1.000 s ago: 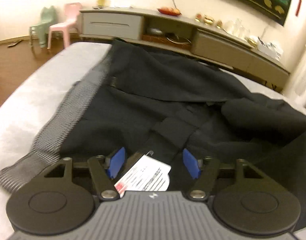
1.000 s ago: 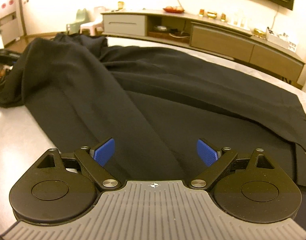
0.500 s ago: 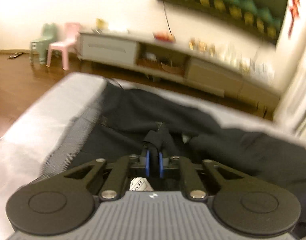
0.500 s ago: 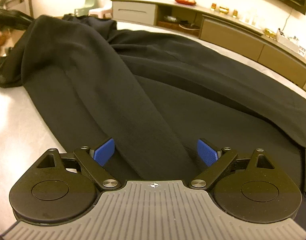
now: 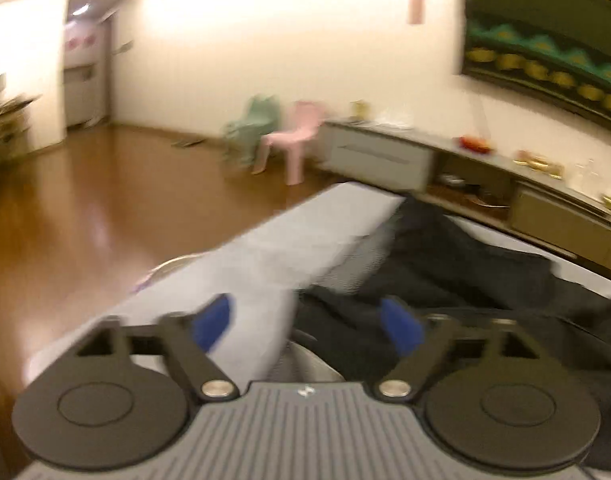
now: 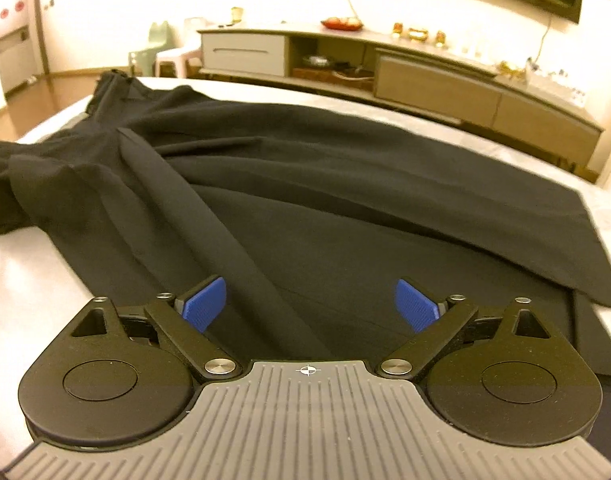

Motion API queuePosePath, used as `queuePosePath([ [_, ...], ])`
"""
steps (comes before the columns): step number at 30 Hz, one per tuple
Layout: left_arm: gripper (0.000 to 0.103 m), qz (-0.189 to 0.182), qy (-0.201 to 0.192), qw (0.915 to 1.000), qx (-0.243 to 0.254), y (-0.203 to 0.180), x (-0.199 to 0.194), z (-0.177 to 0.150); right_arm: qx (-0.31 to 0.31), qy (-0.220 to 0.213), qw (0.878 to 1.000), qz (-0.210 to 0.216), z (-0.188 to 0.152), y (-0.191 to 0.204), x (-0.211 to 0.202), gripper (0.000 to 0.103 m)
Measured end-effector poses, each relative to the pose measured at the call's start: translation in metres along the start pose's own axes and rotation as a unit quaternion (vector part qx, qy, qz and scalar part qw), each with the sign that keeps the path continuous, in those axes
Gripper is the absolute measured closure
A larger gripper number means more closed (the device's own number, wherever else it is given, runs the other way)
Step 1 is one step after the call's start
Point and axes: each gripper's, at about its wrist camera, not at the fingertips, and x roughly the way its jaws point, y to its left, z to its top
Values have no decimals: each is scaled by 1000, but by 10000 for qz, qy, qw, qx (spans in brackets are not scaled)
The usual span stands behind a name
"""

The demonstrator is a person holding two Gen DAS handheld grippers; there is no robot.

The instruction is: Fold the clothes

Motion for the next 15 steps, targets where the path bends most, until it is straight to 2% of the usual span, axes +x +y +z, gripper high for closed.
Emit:
queuePosePath([
  [2, 11, -235, -71, 9990, 380, -37, -3, -7, -330, 99, 9988, -343, -5, 5, 7, 5],
  [3, 11, -217, -311, 9973, 624, -56, -9, -10, -393, 166, 9983, -392, -7, 5, 11, 5],
  [5, 11, -170, -827, 9906, 1072, -89, -22, -19, -287, 201, 9987, -359, -8, 1, 14, 6],
  [7, 6, -587, -934, 9853, 1306, -116, -30, -28, -47, 118, 9996, -239, -5, -4, 10, 6],
  [8, 6, -881, -780, 9839, 1343, -126, -29, -30, 110, 31, 9998, -146, -3, -7, 6, 6],
  [11, 6, -1434, -114, 9794, 1415, -153, -9, -37, 459, -68, 9989, 73, -2, -16, -1, 5],
  [12, 6, -1520, 77, 9775, 1459, -161, 1, -39, 542, -61, 9984, 129, -2, -19, -1, 5],
  [15, 10, -1439, 549, 9789, 1341, -173, 30, -44, 546, 180, 9982, 187, -7, -19, 9, 6],
])
